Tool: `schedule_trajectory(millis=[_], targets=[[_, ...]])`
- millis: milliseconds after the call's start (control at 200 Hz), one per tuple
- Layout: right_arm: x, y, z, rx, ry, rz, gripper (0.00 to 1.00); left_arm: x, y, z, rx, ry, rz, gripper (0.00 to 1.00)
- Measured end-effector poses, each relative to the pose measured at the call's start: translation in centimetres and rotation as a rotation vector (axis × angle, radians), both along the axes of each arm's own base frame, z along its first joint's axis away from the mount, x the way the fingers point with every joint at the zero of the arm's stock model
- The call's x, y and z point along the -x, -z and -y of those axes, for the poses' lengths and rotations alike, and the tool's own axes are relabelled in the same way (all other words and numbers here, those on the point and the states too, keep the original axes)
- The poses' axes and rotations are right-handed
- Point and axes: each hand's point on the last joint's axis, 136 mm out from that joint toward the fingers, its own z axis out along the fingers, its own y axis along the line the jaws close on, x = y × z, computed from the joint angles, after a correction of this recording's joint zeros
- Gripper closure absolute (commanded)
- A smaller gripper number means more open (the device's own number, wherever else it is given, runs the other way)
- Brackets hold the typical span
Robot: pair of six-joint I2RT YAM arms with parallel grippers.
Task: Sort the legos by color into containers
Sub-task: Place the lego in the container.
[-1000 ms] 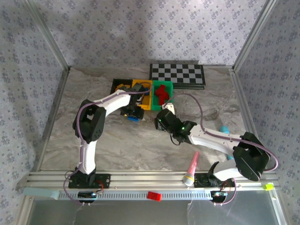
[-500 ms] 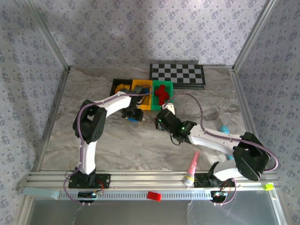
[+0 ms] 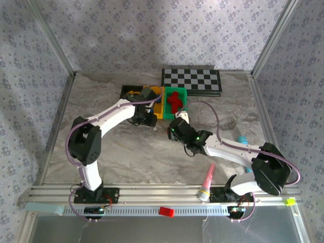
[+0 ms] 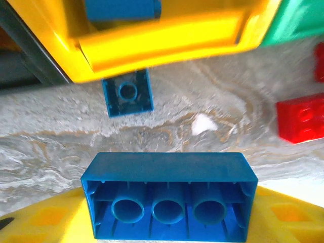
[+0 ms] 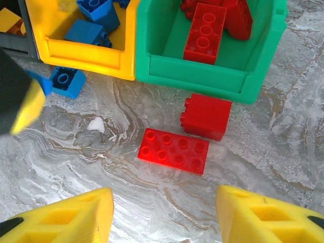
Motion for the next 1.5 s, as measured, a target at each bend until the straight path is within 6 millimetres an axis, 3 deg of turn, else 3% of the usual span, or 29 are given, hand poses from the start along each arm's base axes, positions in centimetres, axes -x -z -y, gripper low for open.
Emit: schedule_trajectory(millis=[185,275,510,665,870,1019,1229,1384,1499], targets=[[0.1,0.0,-0.1,0.001,-0.003,-0.001,0.43,-3.6,-6.0,2.2,0.085,-0.003,0.148,0.40],[0.4,0.0,-0.1,0.007,-0.009,-0.005,0.43,-5.4,-7.6,3.1,0.105,-0.006,0.193,0.40],[1.9,-2.4,0.5,-0.035,-0.019,0.029,0.43,-9.9,-6.7,5.2,0.095,-0.024,0.190,0.40],[3.0,-2.0,2.2,-0.035,0.004,0.018,0.43,-13.2,-6.6,6.3,0.099,-0.043,0.211,0.40],[4.0,-1.6,4.0,-0.027,0.038,-0.003,0.43,-16.0,-5.8,5.1,0.093,-0.092,0.211,0.36],[4.2,-2.3,4.3,-0.044,0.043,0.005,0.42,-16.7,-4.4,3.6,0.087,-0.126,0.174,0.19],[4.4,-1.7,4.2,-0.032,0.037,-0.013,0.42,-15.9,-3.6,3.1,0.063,-0.117,0.141,0.14],[4.5,0.4,2.8,0.008,0.004,-0.074,0.41,-12.8,-2.4,1.7,0.027,-0.111,0.082,0.14],[4.3,1.8,0.5,0.035,-0.039,-0.122,0.40,-10.0,-3.0,0.1,0.031,-0.111,0.067,0.14]])
